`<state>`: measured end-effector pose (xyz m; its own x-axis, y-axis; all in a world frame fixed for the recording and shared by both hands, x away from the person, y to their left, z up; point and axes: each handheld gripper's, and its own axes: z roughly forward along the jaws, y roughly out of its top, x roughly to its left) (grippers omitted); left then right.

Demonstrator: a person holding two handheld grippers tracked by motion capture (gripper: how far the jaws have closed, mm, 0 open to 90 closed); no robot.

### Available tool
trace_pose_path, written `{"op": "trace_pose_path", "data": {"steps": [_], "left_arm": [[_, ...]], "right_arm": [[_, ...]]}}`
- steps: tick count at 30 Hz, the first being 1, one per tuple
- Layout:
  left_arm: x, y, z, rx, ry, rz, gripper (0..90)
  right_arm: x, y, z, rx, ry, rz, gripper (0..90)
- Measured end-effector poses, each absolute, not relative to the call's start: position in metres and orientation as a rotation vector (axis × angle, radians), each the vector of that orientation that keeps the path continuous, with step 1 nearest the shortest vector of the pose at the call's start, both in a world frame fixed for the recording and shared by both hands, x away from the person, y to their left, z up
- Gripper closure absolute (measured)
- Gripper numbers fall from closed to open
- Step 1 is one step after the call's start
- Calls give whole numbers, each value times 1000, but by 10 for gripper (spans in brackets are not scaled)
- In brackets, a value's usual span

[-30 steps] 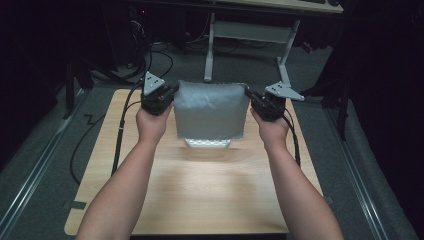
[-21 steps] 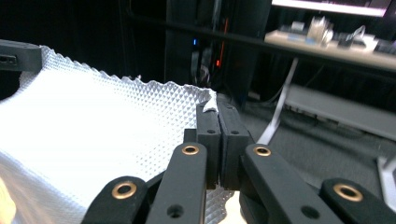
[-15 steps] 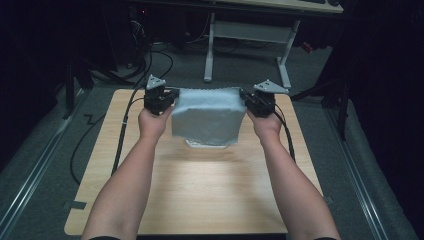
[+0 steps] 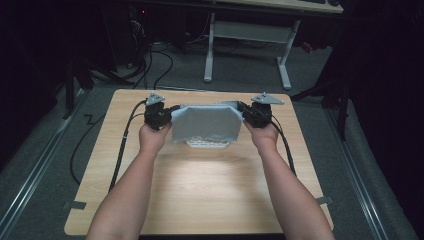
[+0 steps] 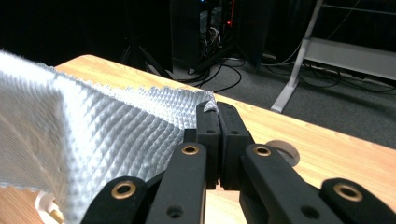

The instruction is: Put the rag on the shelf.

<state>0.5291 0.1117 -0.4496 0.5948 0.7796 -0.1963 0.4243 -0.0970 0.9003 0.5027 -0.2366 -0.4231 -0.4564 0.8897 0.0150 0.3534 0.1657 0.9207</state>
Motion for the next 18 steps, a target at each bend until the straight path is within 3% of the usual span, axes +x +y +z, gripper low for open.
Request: {"op": "trace_pose_path", "data": {"steps": [18], "left_arm": [[522, 112, -472, 1753, 1020, 376, 896]], "right_arm": [[503, -237, -452, 1236, 1941, 1246, 890]]}}
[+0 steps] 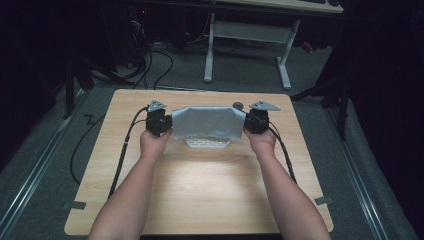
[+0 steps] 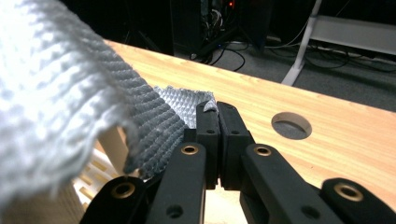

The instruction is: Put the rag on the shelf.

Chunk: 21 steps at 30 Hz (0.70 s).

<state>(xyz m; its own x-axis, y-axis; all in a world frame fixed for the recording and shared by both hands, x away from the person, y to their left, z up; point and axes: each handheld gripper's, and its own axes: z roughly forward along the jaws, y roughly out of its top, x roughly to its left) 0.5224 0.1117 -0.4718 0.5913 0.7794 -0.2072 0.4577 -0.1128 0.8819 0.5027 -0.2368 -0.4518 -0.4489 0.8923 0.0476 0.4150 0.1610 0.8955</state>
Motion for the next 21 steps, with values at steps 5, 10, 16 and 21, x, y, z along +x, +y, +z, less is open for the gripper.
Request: {"op": "trace_pose_path", "data": {"steps": [5, 10, 16, 21], "left_arm": [[522, 114, -472, 1746, 1029, 370, 893], [521, 116, -471, 1742, 1025, 379, 885], [521, 124, -469, 1697, 1074, 395, 741], [520, 131, -467, 1680, 1095, 432, 668]], "right_arm": [[503, -235, -455, 1247, 1945, 1236, 873], [503, -235, -454, 1249, 1943, 1229, 861], [502, -237, -449, 1242, 1923, 1219, 773], [502, -242, -445, 1262, 1898, 1228, 695]]}}
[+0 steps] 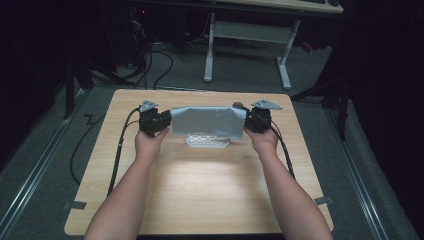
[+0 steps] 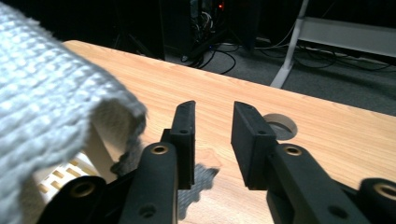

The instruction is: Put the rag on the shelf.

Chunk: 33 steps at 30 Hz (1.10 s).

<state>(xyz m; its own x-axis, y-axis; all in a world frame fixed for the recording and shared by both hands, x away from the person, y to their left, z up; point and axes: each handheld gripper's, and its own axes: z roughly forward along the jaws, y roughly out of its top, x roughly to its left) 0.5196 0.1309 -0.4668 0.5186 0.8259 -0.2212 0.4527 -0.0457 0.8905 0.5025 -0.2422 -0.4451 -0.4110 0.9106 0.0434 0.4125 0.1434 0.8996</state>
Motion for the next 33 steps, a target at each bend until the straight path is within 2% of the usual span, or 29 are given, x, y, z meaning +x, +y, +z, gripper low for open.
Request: {"op": "trace_pose_path", "data": {"steps": [11, 18, 33], "left_arm": [[518, 144, -458, 1658, 1119, 465, 540], [516, 152, -454, 1665, 1130, 510, 502], [508, 178, -452, 1642, 1167, 544, 478]], "right_arm": [[501, -252, -441, 1276, 1893, 1199, 576], [500, -260, -437, 1297, 1893, 1191, 547], [489, -282, -435, 1307, 1864, 1156, 511]]}}
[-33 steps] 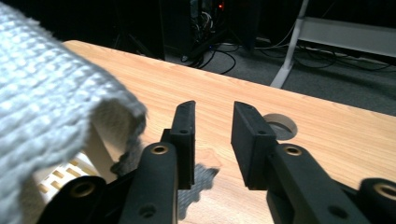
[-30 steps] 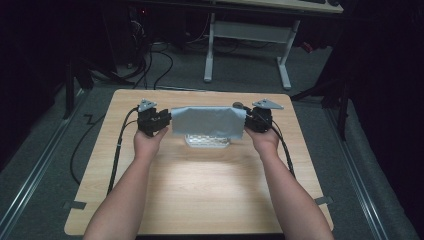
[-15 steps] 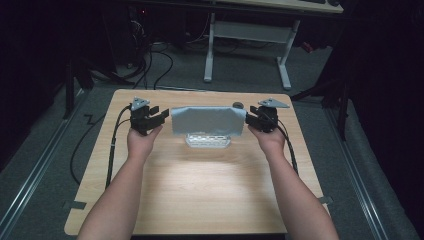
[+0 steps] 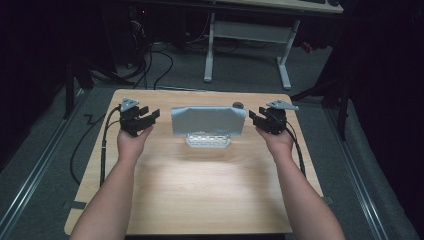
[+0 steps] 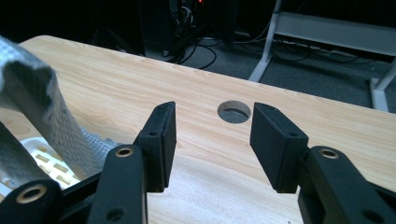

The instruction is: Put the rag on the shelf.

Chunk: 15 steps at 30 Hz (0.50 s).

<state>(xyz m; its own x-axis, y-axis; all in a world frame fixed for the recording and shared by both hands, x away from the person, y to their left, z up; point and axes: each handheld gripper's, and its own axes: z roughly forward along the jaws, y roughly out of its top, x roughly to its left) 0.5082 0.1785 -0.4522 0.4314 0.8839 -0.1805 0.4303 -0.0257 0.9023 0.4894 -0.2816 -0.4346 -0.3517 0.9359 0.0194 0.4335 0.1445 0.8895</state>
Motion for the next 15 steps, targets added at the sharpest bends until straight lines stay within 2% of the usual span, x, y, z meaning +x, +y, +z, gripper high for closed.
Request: {"op": "trace_pose_path", "data": {"steps": [9, 15], "left_arm": [[482, 184, -464, 1674, 1158, 550, 463], [447, 181, -476, 1733, 1133, 540, 450]], "right_arm": [[469, -287, -440, 1276, 1874, 1168, 492], [437, -282, -443, 1210, 1936, 1125, 454]]}}
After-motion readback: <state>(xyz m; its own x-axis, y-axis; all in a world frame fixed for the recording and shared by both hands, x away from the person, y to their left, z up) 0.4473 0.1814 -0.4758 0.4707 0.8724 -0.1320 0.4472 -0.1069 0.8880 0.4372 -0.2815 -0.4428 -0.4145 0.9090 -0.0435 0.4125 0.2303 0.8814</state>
